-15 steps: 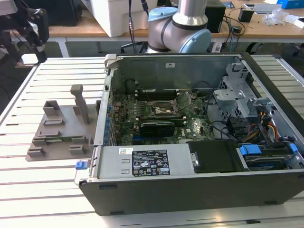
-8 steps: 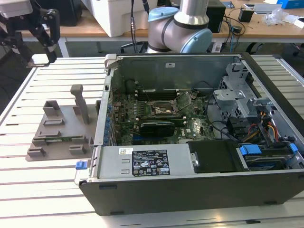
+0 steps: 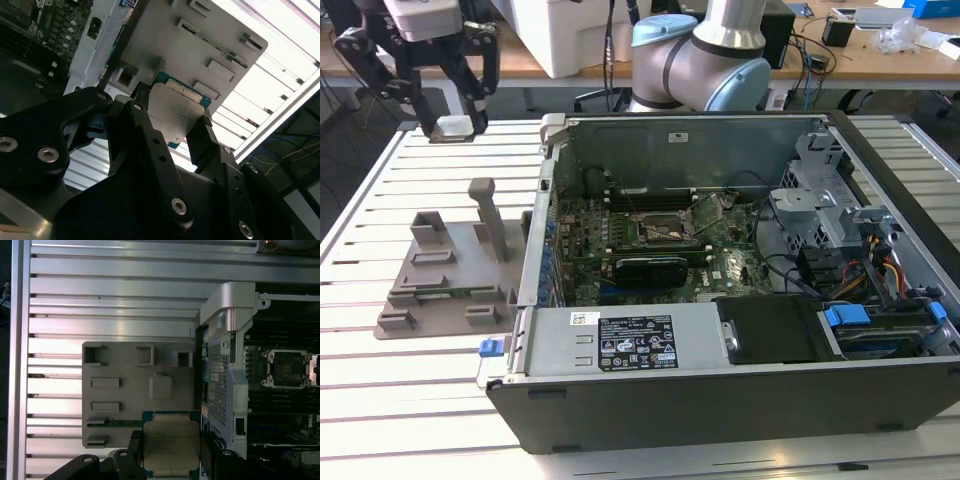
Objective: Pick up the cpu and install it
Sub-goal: 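Pick up the cpu and move it towards the insertion slot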
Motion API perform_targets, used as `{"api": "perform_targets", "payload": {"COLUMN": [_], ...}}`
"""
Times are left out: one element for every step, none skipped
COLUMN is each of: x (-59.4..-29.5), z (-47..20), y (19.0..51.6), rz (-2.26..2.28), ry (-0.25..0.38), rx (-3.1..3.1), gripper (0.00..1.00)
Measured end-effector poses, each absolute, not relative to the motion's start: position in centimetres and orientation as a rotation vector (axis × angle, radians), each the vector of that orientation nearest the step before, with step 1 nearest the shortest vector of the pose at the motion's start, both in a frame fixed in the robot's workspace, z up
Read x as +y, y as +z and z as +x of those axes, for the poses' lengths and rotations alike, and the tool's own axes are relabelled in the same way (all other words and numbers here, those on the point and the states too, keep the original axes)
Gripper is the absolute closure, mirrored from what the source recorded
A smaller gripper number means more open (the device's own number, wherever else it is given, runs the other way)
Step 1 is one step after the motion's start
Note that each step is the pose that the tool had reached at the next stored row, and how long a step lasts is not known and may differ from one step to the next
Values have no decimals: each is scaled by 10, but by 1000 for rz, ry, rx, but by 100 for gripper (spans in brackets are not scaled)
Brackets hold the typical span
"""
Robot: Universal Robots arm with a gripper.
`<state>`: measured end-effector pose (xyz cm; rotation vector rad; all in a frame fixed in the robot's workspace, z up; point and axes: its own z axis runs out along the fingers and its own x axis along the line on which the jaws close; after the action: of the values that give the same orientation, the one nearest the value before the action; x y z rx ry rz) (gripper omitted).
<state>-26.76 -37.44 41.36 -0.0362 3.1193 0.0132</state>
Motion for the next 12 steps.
{"api": "perform_targets", "payload": {"x": [-374, -374, -374, -374, -374, -374, -374, -374, -374, -374, -373, -372], "z": [-261, -257, -249, -244, -240, -235, -230, -224, -219, -213, -204, -198], "y": [413, 413, 413, 412, 412, 412, 412, 411, 411, 410, 407, 405], "rz": [-36, -36, -36, -36, -36, -36, -36, -36, -36, -36, -36, -36], "ry": [13, 13, 13, 13, 13, 12, 12, 12, 12, 12, 12, 12], "rx": [3120, 3120, 3120, 3120, 3120, 3120, 3120, 3120, 3120, 3120, 3122, 3124], "gripper": [46, 46, 46, 46, 46, 46, 46, 46, 46, 46, 46, 46]}}
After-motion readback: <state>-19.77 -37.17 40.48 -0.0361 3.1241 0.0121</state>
